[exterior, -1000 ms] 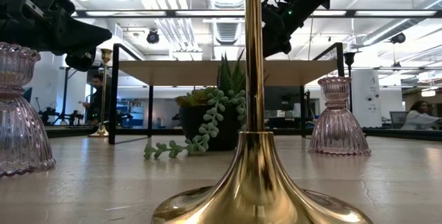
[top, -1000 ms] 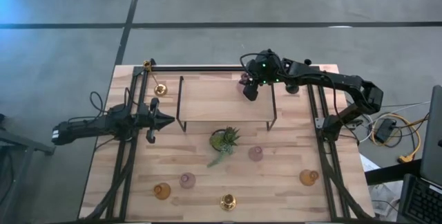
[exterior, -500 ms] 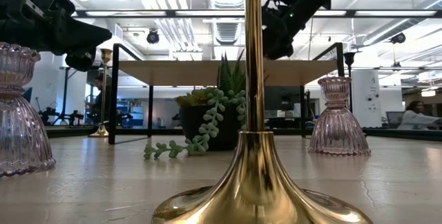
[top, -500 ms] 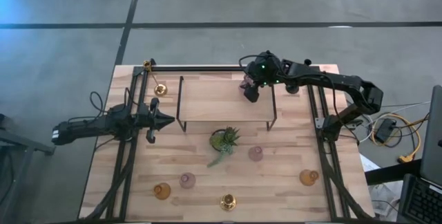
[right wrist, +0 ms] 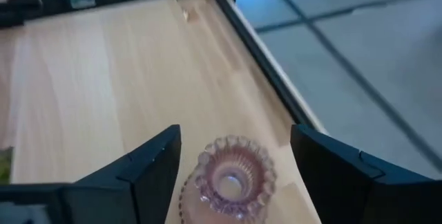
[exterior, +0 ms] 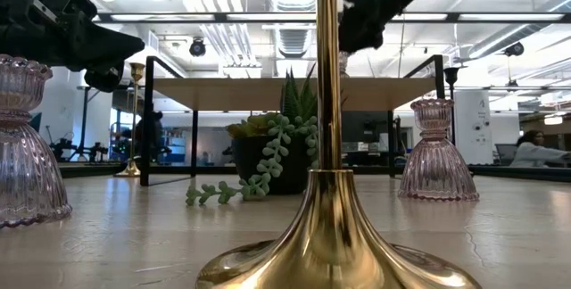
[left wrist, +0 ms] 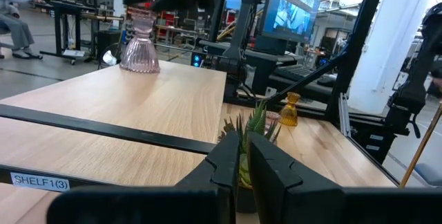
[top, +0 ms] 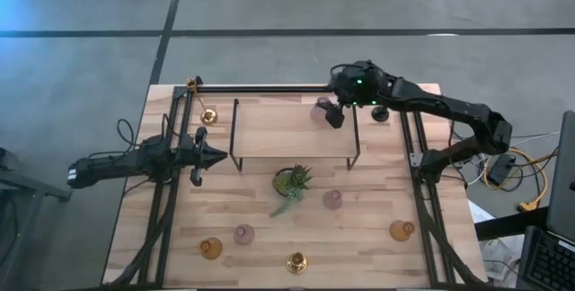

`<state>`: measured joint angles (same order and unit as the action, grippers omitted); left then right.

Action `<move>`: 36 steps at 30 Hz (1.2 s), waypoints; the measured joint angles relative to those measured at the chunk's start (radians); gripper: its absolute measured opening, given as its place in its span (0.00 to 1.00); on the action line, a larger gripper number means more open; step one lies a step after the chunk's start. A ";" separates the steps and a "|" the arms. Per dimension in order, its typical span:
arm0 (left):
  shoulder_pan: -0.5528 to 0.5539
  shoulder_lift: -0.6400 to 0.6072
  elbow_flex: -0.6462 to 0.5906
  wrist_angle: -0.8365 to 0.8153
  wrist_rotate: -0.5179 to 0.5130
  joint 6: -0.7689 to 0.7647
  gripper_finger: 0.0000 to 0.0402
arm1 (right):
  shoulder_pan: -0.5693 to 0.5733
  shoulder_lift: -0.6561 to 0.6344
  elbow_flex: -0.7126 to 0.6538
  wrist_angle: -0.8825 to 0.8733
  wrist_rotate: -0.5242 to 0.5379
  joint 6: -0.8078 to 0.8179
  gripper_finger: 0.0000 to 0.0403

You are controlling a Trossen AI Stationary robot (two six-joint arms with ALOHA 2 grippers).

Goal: Pick & Place candle stick holders
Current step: Put the right purple glass candle holder on the shelf

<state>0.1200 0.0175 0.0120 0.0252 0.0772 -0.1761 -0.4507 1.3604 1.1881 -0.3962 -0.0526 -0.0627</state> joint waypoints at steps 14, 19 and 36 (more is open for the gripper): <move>0.000 0.000 0.000 0.000 0.000 0.000 0.09 | 0.291 -0.257 -0.045 -0.185 0.001 0.133 0.53; 0.000 0.000 0.000 0.000 0.000 0.000 0.09 | 0.555 -0.280 -0.143 -0.206 0.095 0.291 0.49; 0.000 0.000 0.000 0.000 0.000 0.000 0.09 | 1.059 -0.229 -0.464 -0.084 0.463 0.993 0.42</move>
<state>0.1200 0.0176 0.0120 0.0250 0.0772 -0.1764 0.6086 1.1318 0.7238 -0.4804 0.4104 0.9306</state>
